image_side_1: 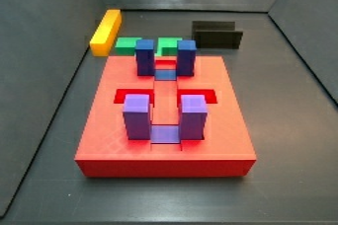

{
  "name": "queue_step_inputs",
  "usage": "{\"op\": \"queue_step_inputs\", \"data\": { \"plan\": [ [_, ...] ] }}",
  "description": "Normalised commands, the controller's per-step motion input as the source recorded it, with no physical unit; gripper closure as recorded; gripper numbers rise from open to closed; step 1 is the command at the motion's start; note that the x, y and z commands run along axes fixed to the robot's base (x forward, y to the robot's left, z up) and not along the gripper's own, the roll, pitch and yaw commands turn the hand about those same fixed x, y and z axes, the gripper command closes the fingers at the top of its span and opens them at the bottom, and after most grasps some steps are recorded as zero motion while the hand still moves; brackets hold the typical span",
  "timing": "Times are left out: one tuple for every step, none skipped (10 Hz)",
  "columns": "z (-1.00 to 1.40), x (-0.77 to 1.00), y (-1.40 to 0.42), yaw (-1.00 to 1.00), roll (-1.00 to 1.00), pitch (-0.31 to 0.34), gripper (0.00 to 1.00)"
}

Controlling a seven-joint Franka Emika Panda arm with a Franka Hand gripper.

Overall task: Pick up the yellow object. Move up. Move to above the board. Insert the yellow object.
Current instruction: Pick up the yellow object.

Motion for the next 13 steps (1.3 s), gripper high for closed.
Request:
{"op": "queue_step_inputs", "data": {
  "plan": [
    [-0.08,0.08,0.0,0.0,0.0,0.0,0.0],
    [-0.64,-0.19,-0.31,-0.01,0.0,-0.21,0.0],
    [-0.73,-0.55,-0.34,-0.05,0.0,-0.25,0.0],
    [-0.77,-0.69,-0.21,-0.05,0.01,-0.233,0.0],
    [-0.82,-0.77,-0.04,-0.02,0.03,-0.211,0.0],
    [-0.83,-0.73,0.0,0.0,0.05,-0.219,0.0],
    [-0.79,-0.71,0.0,0.0,0.06,-0.207,0.0],
    [-0.63,-0.7,0.0,0.0,0.1,-0.163,0.0],
    [-0.54,-0.63,0.0,0.0,0.12,-0.107,0.0],
    [-0.45,-0.59,0.0,0.0,0.1,-0.096,0.0],
    [-0.32,-0.45,0.0,0.0,0.06,-0.104,0.0],
    [-0.18,-0.26,0.0,0.0,0.05,-0.061,0.0],
    [-0.13,-0.12,0.0,0.0,0.01,-0.044,0.0]
  ]
}}
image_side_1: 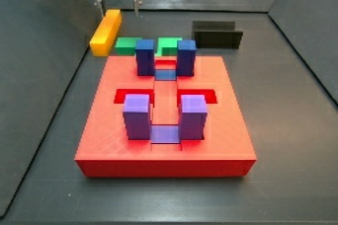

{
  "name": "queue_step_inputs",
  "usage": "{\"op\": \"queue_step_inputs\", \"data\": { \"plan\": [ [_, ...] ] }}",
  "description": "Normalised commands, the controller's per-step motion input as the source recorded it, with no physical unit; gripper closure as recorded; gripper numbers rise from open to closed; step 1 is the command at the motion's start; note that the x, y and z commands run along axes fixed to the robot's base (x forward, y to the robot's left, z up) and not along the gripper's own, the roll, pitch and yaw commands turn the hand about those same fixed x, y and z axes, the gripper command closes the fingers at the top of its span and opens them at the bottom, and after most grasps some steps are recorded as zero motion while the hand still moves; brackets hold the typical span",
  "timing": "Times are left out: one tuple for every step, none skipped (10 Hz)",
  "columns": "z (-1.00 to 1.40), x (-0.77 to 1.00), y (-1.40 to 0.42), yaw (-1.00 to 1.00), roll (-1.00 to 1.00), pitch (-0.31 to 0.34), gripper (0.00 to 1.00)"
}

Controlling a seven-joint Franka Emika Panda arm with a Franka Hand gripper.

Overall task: Pick up the yellow object. Move up. Move to above the board. Insert the yellow object.
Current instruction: Pick up the yellow object.

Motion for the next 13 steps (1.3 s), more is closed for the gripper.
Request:
{"op": "queue_step_inputs", "data": {
  "plan": [
    [-0.06,0.0,0.0,0.0,0.0,-0.01,0.0],
    [-0.13,0.0,0.0,0.0,0.0,-0.007,0.0],
    [-0.19,-0.19,0.0,-0.03,0.0,0.0,0.0],
    [-0.15,-0.25,0.0,-0.05,0.0,0.0,0.0],
    [-0.1,-0.22,0.0,-0.05,0.0,0.0,0.0],
    [-0.06,-0.18,0.02,-0.02,0.0,0.0,0.0],
    [-0.04,-0.14,0.06,0.0,0.01,0.0,0.0],
    [-0.07,0.0,0.05,0.0,0.03,0.0,0.0],
    [-0.14,0.0,0.1,0.0,0.03,0.0,0.0],
    [-0.15,0.0,0.12,0.0,0.05,0.0,0.0],
    [-0.15,0.0,0.08,0.0,0.06,0.0,0.0],
    [-0.18,0.0,0.11,0.0,0.08,0.0,0.0],
    [-0.21,-0.03,0.09,0.0,0.08,0.0,0.0]
  ]
}}
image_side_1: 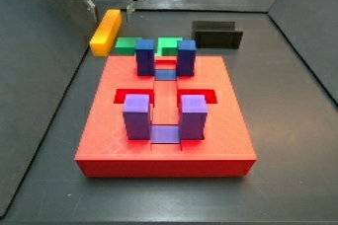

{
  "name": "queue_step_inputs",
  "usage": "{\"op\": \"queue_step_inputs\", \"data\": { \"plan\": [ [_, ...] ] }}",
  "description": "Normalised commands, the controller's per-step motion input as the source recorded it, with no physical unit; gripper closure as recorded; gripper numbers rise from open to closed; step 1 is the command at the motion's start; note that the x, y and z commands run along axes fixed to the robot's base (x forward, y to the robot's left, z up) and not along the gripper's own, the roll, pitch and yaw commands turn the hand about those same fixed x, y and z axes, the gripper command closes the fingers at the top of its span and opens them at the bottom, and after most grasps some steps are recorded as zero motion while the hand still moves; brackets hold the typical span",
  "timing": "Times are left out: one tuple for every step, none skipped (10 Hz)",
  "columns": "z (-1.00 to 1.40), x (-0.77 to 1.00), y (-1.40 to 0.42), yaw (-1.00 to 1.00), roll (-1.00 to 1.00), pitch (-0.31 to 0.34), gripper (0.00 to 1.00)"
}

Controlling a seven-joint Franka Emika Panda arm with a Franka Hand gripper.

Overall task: Pick up the yellow object. Move up. Move to above the board. Insert the yellow object.
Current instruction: Pick up the yellow object.

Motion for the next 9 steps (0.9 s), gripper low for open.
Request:
{"op": "queue_step_inputs", "data": {
  "plan": [
    [-0.24,-0.11,0.0,0.0,0.07,0.0,0.0],
    [-0.22,-0.1,0.01,0.0,0.07,0.0,0.0],
    [-0.2,-0.09,0.01,0.0,0.06,0.0,0.0],
    [-0.16,-0.11,0.01,0.0,0.05,0.0,0.0],
    [-0.15,-0.09,0.0,0.0,0.03,0.0,0.0],
    [-0.14,0.0,0.0,0.0,0.01,0.0,0.0],
    [-0.16,0.06,0.0,0.0,0.01,0.0,0.0],
    [-0.26,0.03,0.01,0.0,0.03,-0.011,0.0],
    [-0.3,0.05,0.03,0.0,0.03,-0.021,0.0]
  ]
}}
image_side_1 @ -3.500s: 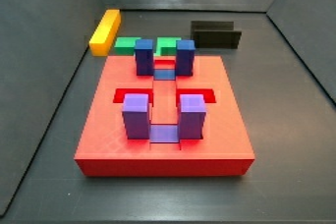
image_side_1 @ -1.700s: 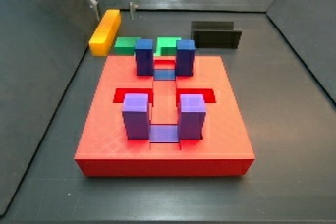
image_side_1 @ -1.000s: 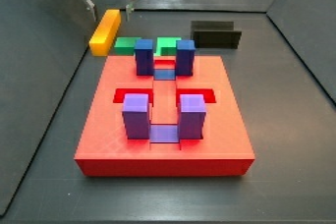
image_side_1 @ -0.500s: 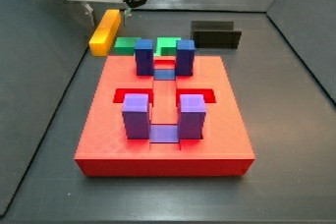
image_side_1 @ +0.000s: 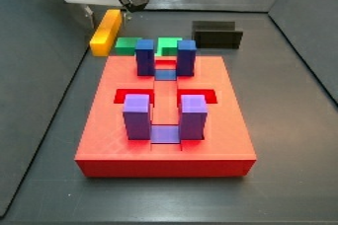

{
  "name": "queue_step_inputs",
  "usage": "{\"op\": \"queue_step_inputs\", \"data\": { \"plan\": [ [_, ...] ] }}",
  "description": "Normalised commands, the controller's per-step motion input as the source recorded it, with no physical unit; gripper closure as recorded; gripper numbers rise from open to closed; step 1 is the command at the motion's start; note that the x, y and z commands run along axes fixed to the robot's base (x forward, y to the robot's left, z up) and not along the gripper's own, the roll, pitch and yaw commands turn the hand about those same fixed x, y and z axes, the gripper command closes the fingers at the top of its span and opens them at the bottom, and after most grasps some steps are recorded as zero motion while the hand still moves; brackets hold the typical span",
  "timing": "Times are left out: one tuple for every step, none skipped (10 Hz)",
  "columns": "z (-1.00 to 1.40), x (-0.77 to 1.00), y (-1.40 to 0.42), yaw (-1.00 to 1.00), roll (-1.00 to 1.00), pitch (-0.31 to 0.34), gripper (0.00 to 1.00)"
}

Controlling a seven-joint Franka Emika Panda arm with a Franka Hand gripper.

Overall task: Pick up the yellow object. Move up. Move to above the board. Insert the yellow object.
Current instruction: Pick up the yellow object.

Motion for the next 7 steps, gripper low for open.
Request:
{"op": "queue_step_inputs", "data": {
  "plan": [
    [-0.3,0.08,0.03,0.0,0.03,-0.023,0.0],
    [-0.26,0.05,0.02,0.0,0.03,-0.013,0.0],
    [-0.23,0.02,0.0,0.0,0.02,-0.019,0.0],
    [-0.09,0.0,0.0,-0.03,0.0,-0.026,0.0],
    [-0.02,-0.03,0.0,-0.11,-0.03,-0.036,0.0],
    [0.0,0.0,0.0,-0.05,-0.1,-0.101,0.0],
    [0.0,0.0,0.01,0.0,-0.1,-0.089,0.0]
  ]
}}
